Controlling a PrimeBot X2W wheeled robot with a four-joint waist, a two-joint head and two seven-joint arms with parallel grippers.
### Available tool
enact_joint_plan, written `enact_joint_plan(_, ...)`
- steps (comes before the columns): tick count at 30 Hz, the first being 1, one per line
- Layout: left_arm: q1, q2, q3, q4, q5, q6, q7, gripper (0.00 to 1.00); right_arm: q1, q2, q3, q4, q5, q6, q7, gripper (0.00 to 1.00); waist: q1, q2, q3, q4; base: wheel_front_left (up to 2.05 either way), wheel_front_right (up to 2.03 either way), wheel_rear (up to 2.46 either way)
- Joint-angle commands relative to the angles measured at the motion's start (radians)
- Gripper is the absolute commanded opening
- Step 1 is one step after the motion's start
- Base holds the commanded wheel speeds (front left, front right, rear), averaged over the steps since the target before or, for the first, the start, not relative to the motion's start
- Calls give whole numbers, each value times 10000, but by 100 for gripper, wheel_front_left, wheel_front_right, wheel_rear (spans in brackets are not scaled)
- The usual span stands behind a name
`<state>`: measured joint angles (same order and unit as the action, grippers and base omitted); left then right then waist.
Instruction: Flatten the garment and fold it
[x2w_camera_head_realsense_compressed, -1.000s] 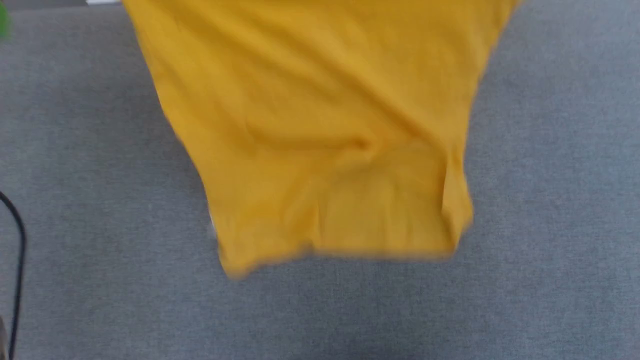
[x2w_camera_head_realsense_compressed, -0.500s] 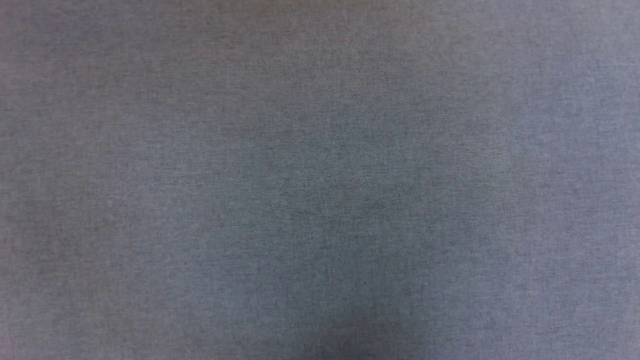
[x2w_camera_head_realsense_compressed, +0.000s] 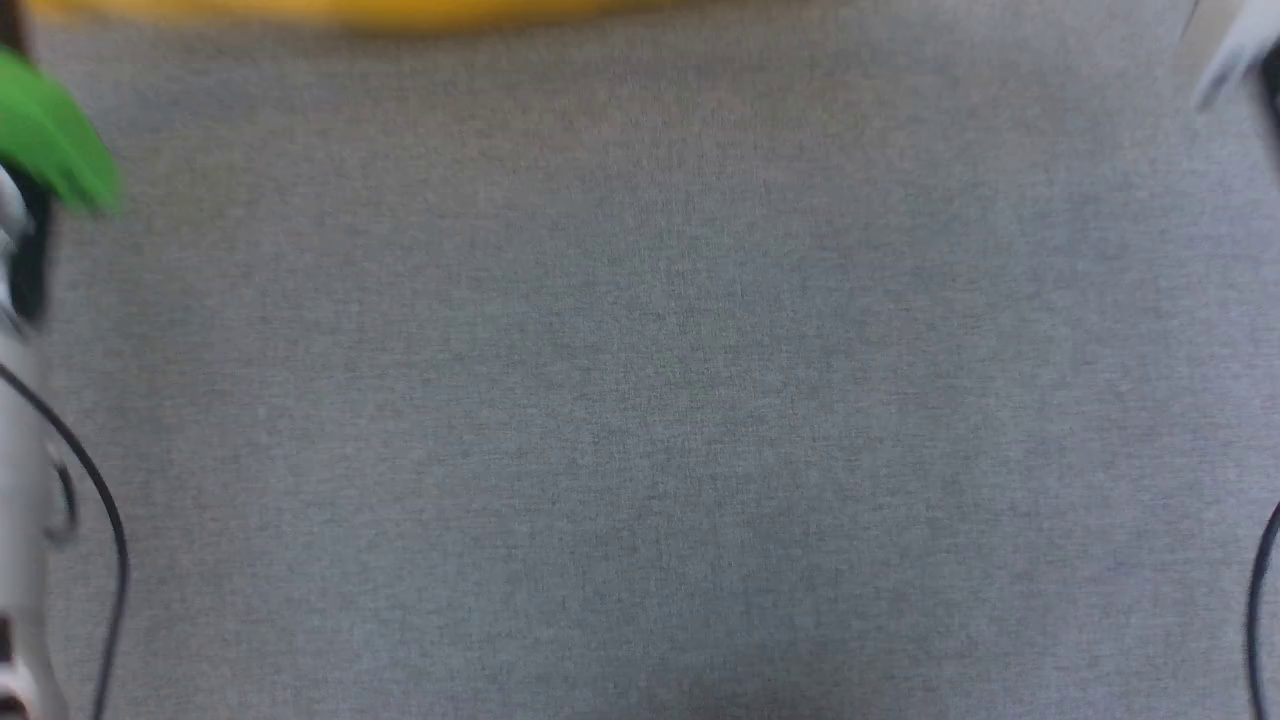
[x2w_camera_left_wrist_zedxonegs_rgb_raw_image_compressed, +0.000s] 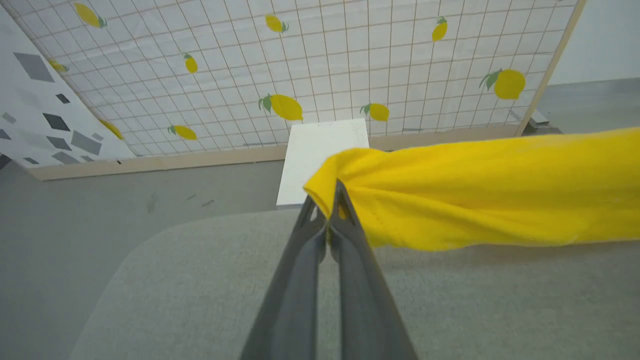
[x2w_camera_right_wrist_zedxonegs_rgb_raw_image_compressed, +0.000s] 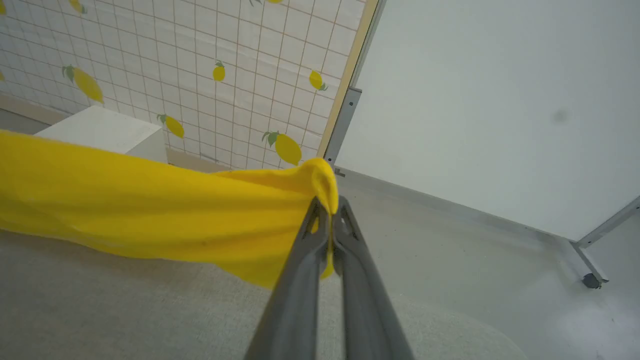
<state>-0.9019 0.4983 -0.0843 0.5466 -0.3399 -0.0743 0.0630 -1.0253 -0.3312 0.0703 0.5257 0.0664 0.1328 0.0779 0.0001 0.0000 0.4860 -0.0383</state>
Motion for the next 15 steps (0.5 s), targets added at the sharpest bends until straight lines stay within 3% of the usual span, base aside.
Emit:
enact_joint_plan(1,557,-45,2,31,-179,-58,93,0,591,-53,34,-51,300,-21,-81,0,-1,0,-675,46,0,0,0)
enact_joint_plan(9,4508,-667,82,-542,-1838,-356,1508,0,4807,7,-398,-1348,1525,-21,677,0,-1,0,-2216,114,0,0,0)
enact_joint_plan(15,7257,-1186,354,-2113,-2742,101,2360,0,7751,544,-1470,-3128,1597,-21,1959,0,-1,0,-3012,193,0,0,0)
